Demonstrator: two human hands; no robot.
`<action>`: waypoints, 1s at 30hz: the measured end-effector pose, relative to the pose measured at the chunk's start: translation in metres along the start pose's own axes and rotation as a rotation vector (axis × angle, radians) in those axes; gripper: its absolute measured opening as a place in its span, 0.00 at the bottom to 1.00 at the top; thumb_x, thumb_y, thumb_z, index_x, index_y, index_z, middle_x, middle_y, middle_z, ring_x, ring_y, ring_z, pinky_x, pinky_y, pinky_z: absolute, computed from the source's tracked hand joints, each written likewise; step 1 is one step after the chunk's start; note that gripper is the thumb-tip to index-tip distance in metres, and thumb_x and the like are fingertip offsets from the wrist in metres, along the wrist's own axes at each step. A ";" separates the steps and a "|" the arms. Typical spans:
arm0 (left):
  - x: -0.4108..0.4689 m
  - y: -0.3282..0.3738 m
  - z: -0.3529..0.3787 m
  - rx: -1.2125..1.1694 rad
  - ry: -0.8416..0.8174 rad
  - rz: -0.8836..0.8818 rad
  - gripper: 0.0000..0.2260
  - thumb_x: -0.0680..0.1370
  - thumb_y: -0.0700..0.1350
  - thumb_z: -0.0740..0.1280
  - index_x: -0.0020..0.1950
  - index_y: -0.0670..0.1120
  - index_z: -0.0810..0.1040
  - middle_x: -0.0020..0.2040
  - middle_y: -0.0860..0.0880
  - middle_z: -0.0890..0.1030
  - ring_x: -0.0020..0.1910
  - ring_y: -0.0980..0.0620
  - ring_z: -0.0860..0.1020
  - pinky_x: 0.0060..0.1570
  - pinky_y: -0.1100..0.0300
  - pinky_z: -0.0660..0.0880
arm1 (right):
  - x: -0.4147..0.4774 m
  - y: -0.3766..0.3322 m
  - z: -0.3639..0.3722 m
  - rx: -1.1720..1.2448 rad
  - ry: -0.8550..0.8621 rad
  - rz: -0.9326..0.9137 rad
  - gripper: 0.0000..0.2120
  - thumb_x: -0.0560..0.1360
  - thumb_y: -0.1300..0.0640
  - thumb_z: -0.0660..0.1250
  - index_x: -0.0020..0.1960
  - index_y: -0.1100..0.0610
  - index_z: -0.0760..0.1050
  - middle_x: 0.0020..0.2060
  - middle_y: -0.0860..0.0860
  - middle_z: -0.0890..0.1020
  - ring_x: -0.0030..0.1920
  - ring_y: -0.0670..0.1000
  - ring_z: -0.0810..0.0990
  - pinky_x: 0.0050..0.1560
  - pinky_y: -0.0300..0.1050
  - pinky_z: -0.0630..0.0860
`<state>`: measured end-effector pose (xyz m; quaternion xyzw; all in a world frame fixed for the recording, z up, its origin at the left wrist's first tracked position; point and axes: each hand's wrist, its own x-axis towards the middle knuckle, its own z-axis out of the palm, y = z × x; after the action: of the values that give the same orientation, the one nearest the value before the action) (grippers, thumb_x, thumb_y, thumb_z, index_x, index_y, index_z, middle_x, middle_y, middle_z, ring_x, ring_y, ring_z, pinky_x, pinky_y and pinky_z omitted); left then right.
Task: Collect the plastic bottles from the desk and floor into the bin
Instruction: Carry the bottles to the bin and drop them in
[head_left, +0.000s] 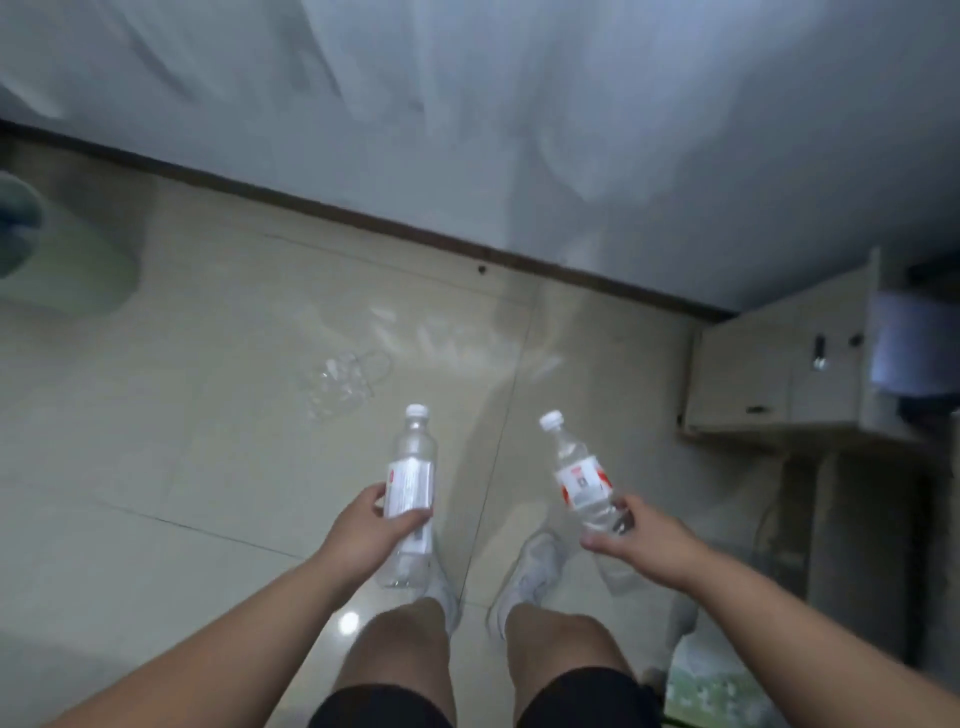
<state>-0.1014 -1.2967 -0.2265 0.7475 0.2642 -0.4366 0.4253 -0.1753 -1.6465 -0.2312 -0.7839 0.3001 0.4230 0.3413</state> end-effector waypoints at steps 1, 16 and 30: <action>-0.028 -0.001 -0.017 -0.026 0.001 -0.003 0.28 0.73 0.53 0.78 0.70 0.49 0.75 0.54 0.49 0.85 0.47 0.50 0.86 0.49 0.51 0.83 | -0.026 -0.010 -0.007 0.003 -0.010 0.004 0.41 0.53 0.27 0.74 0.60 0.45 0.74 0.45 0.40 0.81 0.43 0.38 0.80 0.42 0.35 0.74; -0.240 -0.126 -0.156 -0.605 0.307 -0.081 0.17 0.74 0.50 0.77 0.62 0.54 0.79 0.54 0.51 0.87 0.46 0.52 0.88 0.37 0.57 0.83 | -0.148 -0.171 -0.021 -0.517 -0.286 -0.185 0.25 0.60 0.34 0.76 0.51 0.47 0.79 0.44 0.42 0.85 0.43 0.39 0.83 0.40 0.35 0.73; -0.250 -0.285 -0.256 -0.898 0.461 -0.220 0.28 0.56 0.63 0.80 0.53 0.56 0.83 0.47 0.56 0.89 0.45 0.53 0.88 0.48 0.51 0.82 | -0.158 -0.523 0.135 -0.708 -0.207 -0.530 0.21 0.69 0.35 0.74 0.54 0.48 0.79 0.41 0.49 0.84 0.37 0.49 0.82 0.34 0.42 0.76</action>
<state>-0.3304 -0.9390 -0.0570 0.5358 0.5895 -0.1464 0.5866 0.0870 -1.2047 -0.0025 -0.8557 -0.1099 0.4737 0.1770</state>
